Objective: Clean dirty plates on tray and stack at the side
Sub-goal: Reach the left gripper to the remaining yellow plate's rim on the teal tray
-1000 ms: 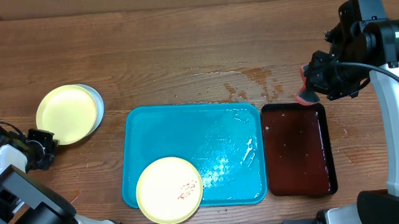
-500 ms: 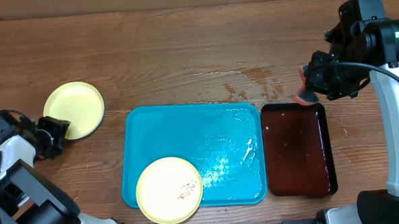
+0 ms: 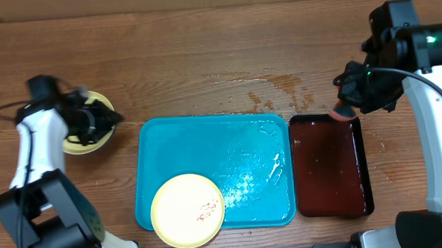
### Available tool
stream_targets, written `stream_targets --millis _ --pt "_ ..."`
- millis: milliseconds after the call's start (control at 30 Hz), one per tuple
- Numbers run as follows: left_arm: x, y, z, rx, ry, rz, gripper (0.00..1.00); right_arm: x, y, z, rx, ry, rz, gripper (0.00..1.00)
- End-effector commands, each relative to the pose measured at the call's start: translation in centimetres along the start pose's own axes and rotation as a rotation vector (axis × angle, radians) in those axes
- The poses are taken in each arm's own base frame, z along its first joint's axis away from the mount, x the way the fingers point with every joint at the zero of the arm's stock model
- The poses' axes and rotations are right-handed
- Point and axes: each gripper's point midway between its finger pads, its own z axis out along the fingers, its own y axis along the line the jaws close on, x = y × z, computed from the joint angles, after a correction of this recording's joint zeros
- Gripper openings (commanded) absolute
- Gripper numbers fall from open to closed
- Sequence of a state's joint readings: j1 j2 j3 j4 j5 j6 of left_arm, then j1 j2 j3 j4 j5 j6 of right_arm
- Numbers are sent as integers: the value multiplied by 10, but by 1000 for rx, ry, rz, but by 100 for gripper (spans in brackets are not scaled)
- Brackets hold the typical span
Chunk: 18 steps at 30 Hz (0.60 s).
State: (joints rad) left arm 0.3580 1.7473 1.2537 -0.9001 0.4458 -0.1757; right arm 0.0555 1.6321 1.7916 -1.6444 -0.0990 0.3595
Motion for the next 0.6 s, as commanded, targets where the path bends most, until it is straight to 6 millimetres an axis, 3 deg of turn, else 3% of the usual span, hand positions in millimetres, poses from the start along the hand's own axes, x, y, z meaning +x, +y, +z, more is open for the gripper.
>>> stream_targets --millis 0,133,200,333,433,567 --pt "37 -44 -4 32 97 357 45 5 -10 21 48 40 18 4" --pt "84 -68 9 38 249 509 53 15 -15 49 62 97 20 4" --pt "101 -71 16 -9 299 557 53 19 -19 60 71 118 20 4" --pt "110 -54 25 -205 318 549 52 26 -23 72 83 147 19 4" --pt "118 -50 25 -245 339 517 43 29 -21 78 61 167 -8 4" --pt "127 -48 22 -255 366 424 47 29 -15 79 24 169 -36 4"
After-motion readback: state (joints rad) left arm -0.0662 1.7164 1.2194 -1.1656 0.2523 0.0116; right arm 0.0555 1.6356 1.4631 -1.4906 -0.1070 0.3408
